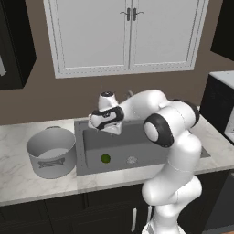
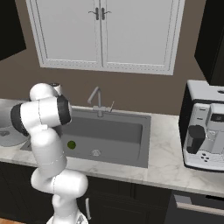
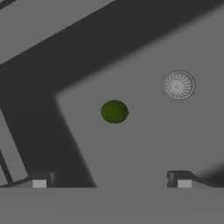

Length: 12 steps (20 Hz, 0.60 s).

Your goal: Dump the lime from the pot into the sink. Then turn on the water and wash the lime. Then turn off the water and put the lime back in the pot.

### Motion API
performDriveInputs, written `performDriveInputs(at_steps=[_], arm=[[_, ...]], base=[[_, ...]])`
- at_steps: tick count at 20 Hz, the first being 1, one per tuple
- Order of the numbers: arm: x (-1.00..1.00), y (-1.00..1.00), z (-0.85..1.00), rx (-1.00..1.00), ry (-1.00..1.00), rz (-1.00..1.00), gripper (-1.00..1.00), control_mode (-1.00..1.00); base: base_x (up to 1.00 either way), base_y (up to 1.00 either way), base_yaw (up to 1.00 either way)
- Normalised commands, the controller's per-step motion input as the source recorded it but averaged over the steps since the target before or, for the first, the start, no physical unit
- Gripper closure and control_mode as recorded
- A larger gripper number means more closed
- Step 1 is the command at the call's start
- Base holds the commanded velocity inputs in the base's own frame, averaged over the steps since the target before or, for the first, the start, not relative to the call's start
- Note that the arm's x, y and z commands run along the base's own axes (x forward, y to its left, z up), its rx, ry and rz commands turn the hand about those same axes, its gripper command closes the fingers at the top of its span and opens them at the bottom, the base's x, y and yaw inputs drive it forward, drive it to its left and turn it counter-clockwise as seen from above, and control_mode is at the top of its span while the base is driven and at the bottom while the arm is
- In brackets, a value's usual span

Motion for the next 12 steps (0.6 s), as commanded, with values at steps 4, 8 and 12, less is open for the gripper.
performDriveInputs(at_steps=[4,8,12], arm=[[0.23,0.0,-0.37,-0.06,0.0,0.21,-1.0,-1.0],[0.28,0.0,-0.27,-0.03,0.0,0.23,-1.0,-1.0],[0.24,0.0,-0.35,-0.01,0.04,0.22,-1.0,-1.0]], base=[[0.0,0.0,0.0],[0.0,0.0,0.0],[0.0,0.0,0.0]])
